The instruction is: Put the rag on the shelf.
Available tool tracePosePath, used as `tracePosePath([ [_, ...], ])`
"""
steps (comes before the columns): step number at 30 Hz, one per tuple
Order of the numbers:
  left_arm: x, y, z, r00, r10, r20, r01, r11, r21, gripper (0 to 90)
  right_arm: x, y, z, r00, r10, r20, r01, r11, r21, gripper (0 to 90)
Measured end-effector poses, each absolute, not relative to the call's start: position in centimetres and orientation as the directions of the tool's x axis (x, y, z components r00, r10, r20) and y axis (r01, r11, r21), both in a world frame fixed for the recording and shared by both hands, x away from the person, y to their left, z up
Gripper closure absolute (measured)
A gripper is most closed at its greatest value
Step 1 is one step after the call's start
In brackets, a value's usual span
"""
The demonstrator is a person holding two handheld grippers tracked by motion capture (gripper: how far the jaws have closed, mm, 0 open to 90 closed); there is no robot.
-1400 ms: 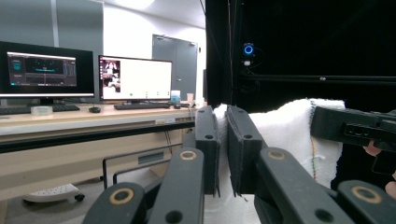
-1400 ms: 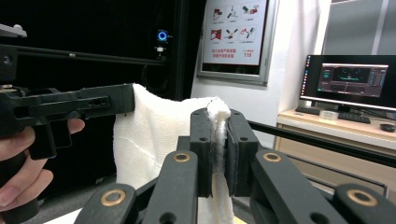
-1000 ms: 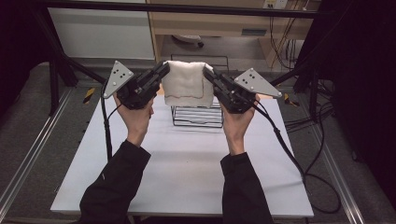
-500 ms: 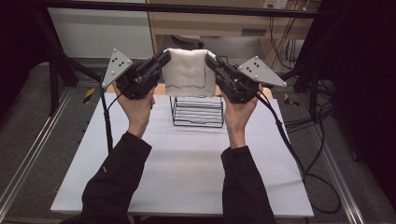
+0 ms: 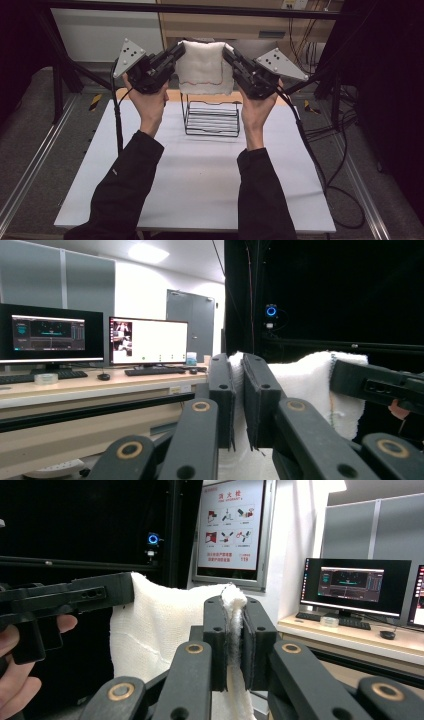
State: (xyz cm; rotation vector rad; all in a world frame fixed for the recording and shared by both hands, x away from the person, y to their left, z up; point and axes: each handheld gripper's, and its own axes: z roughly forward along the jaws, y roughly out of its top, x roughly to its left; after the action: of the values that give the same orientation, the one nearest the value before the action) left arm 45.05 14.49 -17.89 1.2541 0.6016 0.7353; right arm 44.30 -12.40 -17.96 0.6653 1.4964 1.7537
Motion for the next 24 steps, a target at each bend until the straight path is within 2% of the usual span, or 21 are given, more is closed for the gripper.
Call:
tracePosePath([
  [24,48.5,13.5,-16.9,0.617,0.787,0.002,-0.143,0.110,0.984,83.1,47.6,-13.0,-17.4,-0.590,0.805,-0.056,-0.179,-0.062,0.982,83.5],
])
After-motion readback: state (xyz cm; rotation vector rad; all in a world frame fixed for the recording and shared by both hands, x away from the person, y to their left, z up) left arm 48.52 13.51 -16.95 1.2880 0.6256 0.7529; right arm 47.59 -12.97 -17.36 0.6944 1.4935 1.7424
